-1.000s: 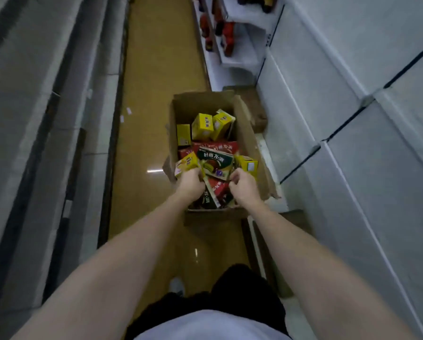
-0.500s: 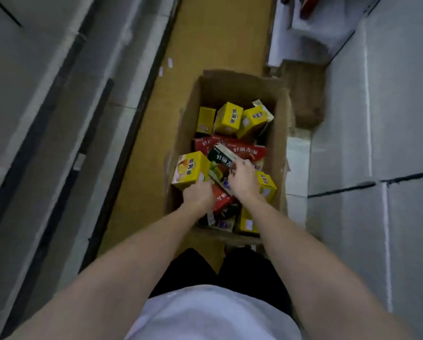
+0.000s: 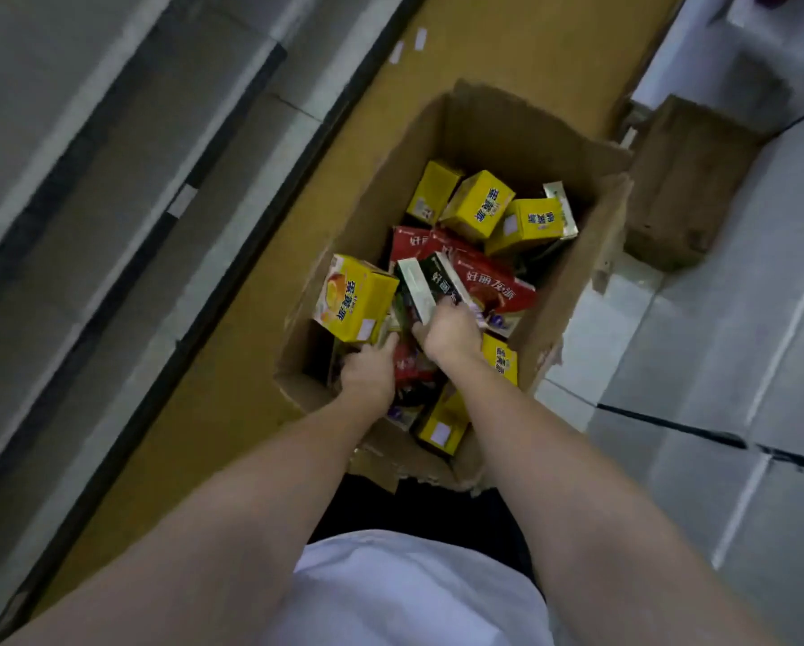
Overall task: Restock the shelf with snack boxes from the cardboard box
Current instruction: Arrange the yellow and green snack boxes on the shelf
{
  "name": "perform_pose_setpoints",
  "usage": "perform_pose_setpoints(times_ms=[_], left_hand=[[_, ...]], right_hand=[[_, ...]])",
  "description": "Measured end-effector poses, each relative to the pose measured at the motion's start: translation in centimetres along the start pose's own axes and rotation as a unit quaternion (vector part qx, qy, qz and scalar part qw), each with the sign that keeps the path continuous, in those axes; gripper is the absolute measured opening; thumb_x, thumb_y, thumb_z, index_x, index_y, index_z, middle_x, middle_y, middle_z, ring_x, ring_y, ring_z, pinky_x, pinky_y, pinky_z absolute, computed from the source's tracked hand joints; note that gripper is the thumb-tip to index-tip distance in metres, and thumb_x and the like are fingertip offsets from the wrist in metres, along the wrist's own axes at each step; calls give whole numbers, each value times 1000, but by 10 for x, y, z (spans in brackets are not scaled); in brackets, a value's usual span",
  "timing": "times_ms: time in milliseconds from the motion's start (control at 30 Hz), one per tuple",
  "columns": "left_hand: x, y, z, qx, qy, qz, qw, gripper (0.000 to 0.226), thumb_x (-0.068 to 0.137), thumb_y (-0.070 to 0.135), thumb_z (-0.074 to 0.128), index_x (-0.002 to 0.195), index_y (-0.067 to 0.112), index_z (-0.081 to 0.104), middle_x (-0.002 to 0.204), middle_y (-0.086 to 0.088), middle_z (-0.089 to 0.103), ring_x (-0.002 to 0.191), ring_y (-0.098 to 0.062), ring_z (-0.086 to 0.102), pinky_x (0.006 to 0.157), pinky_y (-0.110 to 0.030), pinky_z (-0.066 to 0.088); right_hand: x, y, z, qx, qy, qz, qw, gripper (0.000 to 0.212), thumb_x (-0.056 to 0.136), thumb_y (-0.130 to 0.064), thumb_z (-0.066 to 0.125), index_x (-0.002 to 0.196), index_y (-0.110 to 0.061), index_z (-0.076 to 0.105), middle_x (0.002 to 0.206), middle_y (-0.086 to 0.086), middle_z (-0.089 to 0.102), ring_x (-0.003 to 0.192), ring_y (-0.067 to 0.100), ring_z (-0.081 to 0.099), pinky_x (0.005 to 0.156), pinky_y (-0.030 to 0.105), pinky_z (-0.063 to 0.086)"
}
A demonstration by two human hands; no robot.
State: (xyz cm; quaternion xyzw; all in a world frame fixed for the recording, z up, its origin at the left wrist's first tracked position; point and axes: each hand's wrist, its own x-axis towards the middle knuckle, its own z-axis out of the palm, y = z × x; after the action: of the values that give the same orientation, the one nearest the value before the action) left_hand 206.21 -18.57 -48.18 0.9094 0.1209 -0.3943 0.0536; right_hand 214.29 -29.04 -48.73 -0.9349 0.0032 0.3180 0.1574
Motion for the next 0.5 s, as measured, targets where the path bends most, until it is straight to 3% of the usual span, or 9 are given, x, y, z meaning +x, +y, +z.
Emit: perform_pose_setpoints(times_ms=[133,300,500], left_hand=[[-7,3,-6,-56,35,-19,998,55,95,11,51,142,26,29,119,-19,54,100,-40,62,72,-42,48],[-20,2,-17,-83,65,-7,994,39,99,21,45,136,27,36,118,-20,52,99,-40,60,71,-40,44],[-62,-11,-29,-73,84,66,992,70,87,20,62,145,34,24,124,-15,46,103,-37,61,81,-41,48]], right_hand=[[-6,-11,-2,-19,-22,-18,999,62,91,-49,61,129,-2,47,134,23,47,124,41,47,95,43,45],[-22,-12,-19,7,14,28,999,54,91,-45,62,125,-5,52,128,19,51,114,39,57,90,44,49],[-76,-21,-40,-13,85,54,995,58,91,-47,61,131,-6,51,130,16,48,116,35,56,92,42,48]])
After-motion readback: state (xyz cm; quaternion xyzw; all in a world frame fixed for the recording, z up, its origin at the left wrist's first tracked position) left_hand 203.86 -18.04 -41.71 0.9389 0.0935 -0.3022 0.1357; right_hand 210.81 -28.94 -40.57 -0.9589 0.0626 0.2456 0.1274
